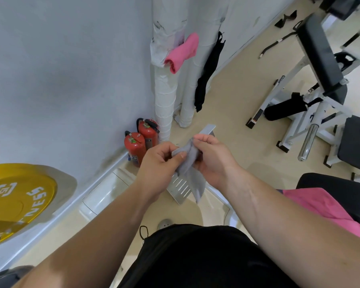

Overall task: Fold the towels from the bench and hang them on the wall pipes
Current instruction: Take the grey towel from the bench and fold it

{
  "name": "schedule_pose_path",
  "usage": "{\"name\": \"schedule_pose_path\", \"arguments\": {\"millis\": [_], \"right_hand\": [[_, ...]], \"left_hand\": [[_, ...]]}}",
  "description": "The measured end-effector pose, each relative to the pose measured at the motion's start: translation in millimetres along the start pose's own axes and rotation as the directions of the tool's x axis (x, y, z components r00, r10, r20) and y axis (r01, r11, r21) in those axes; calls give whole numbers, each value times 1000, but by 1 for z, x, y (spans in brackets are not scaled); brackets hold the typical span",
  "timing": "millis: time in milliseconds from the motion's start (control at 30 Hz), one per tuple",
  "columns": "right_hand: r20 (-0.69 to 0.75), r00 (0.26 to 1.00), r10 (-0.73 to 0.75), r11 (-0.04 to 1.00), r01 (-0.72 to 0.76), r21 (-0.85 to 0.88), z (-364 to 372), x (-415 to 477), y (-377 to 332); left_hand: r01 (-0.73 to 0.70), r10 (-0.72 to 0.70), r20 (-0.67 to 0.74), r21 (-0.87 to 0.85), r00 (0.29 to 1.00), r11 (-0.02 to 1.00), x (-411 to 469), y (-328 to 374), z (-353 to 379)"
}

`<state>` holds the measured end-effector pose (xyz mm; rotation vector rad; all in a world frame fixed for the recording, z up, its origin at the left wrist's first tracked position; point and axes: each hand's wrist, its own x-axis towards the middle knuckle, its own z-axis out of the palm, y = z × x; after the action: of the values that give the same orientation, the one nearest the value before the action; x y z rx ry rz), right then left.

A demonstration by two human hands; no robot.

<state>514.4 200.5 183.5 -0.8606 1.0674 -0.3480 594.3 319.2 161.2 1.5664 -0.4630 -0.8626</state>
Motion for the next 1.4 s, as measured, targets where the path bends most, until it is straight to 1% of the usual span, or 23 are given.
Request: {"name": "schedule_pose_path", "arguments": {"millis": [67,133,200,267,333,367,433,500,567,667,733,833,967,1000,1033,1100,1133,1167,1200,1267,1300,1333,1400], "right_hand": [[56,998,-4,995,-1,96,2,-7,-3],[124,992,-11,989,-7,146,1,-12,-5],[191,980,-59,995,43,85,1,-15,-2],[232,960,-156,976,186,-113,0,-16,3],[280,924,-259,883,344,-319,0,-17,6],[312,902,-300,823,410,-393,0,-17,6],[373,844,-384,689,531,-493,1,-16,7],[404,789,-463,563,614,-554,3,-13,9],[410,744,-528,477,659,-581,5,-12,9],[459,684,-567,384,712,-588,4,-10,8],[511,658,-553,311,732,-606,4,-8,7],[597,622,-506,254,769,-586,3,-4,4],[637,570,-519,163,797,-581,0,3,2],[656,538,-530,105,809,-579,-1,4,1],[688,477,-547,12,826,-564,-2,4,-1],[766,299,-568,-215,845,-490,-5,8,-4],[787,231,-571,-275,850,-449,-5,10,-7],[793,202,-575,-282,860,-424,-6,13,-11],[789,208,-578,-250,875,-414,-6,16,-16],[781,268,-564,-139,902,-409,-8,20,-24],[781,295,-551,-103,904,-415,-9,23,-27],[780,312,-542,-85,903,-420,-11,26,-30],[774,319,-547,-66,905,-420,-15,34,-35]], "left_hand": [[-10,9,-56,-15,998,1000,-2,-1,1],[-6,0,-96,-59,995,998,-2,1,-1],[18,-31,-101,-129,994,992,-2,4,-4],[36,-56,-93,-196,994,980,-1,4,-7],[51,-72,-70,-265,995,963,-1,3,-9],[62,-85,-64,-298,994,953,-2,2,-10],[89,-116,-55,-352,992,932,-6,2,-11],[110,-130,-24,-395,991,912,-9,0,-12],[117,-131,-2,-429,991,896,-12,-2,-12],[125,-138,7,-461,990,879,-15,-2,-14],[138,-155,5,-483,988,865,-17,-1,-17],[156,-185,-5,-518,983,841,-19,1,-20],[176,-215,-9,-541,977,822,-19,5,-17],[185,-229,-13,-548,973,816,-18,5,-16],[192,-241,-17,-553,970,811,-17,4,-16],[196,-247,-15,-564,969,802,-14,6,-14],[193,-241,-10,-566,970,802,-13,8,-13],[183,-227,-10,-558,974,809,-10,9,-11],[166,-207,-16,-537,978,827,-8,10,-10],[116,-160,-61,-445,985,888,-4,15,-7],[87,-126,-81,-376,989,923,-3,16,-4],[61,-92,-87,-310,992,949,-1,18,-1],[26,-49,-97,-226,994,974,3,23,9]]}}
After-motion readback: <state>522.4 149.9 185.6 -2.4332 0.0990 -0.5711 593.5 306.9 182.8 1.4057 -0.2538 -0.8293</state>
